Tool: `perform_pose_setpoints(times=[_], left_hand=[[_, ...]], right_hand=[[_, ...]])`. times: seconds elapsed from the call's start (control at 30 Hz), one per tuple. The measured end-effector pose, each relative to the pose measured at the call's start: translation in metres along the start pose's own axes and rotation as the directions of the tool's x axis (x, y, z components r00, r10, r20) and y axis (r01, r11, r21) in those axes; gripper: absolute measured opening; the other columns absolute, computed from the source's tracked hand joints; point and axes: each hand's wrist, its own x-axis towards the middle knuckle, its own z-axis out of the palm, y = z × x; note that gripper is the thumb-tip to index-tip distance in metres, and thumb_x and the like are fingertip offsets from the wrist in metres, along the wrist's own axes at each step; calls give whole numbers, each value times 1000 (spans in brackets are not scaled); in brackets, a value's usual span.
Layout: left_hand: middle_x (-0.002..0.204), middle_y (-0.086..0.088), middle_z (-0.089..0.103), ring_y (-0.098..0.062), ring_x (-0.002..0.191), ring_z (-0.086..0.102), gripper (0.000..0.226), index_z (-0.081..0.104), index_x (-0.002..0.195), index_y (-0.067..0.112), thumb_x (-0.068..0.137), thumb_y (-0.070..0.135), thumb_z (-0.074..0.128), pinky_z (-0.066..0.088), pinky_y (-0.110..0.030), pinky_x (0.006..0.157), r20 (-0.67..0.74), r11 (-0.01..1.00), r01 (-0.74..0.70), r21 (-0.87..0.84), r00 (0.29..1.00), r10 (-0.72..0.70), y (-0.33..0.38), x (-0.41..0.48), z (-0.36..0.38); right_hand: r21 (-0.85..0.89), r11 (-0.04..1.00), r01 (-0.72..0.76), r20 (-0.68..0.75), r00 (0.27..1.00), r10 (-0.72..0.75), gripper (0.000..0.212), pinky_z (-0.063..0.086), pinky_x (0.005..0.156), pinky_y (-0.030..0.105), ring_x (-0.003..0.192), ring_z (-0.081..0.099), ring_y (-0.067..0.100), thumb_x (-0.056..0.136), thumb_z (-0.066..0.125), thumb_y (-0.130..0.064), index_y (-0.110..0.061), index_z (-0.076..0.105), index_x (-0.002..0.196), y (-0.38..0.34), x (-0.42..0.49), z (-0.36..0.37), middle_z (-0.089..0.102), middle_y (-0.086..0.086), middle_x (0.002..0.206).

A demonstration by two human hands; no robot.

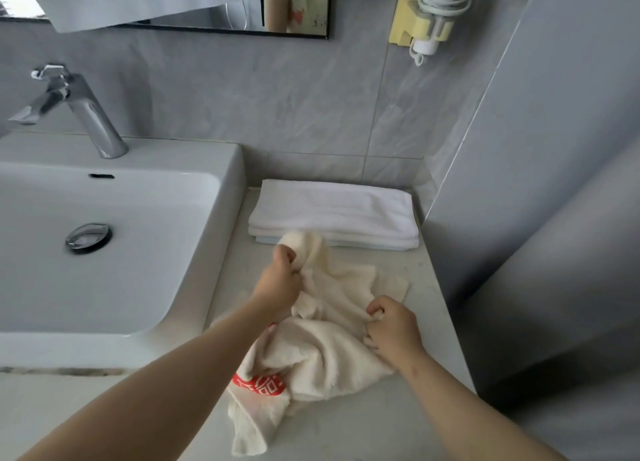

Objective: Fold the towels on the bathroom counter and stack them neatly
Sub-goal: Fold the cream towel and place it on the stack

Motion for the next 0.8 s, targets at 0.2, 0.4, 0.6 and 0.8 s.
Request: perform_pose_setpoints(times=[0.2, 0.4, 0.6, 0.8], left_hand=[[79, -4, 48, -15, 56, 42, 58, 35, 135, 25, 86, -6, 36, 34, -24, 50, 115, 997, 71, 9, 991, -72, -9, 16, -8], [94, 0, 54, -21, 90, 55, 37, 54, 121, 18, 84, 15, 62, 39, -23, 73, 72, 994, 90, 66, 993, -95, -15, 18, -2], [116, -1, 57, -27, 97, 57, 36, 53, 119, 21, 84, 16, 58, 36, -29, 71, -15, 920, -239, 309, 967, 256, 8, 15, -23], [87, 7, 51, -20, 69, 49, 36, 55, 115, 18, 80, 8, 57, 39, -31, 63, -201, 920, -294, 258, 915, 349, 20, 24, -45]], right_hand=[[249, 936, -248, -83, 958, 275, 65, 43, 74, 30, 100, 56, 29, 87, 60, -27, -12, 26, 141, -8, 22, -3, 49, 14, 124], [-144, 988, -60, 149, 985, 82, 57, 51, 85, 35, 100, 57, 25, 85, 46, -7, -26, 38, 138, -1, 33, 11, 54, 6, 123], [-105, 970, 219, -153, 960, -233, 39, 47, 81, 31, 105, 57, 23, 89, 44, 1, -16, 64, 118, -5, 31, 2, 60, 1, 121], [-77, 914, 398, -519, 766, -378, 43, 40, 70, 27, 105, 54, 25, 83, 53, 8, -12, 63, 119, -29, 46, -16, 58, 5, 120]])
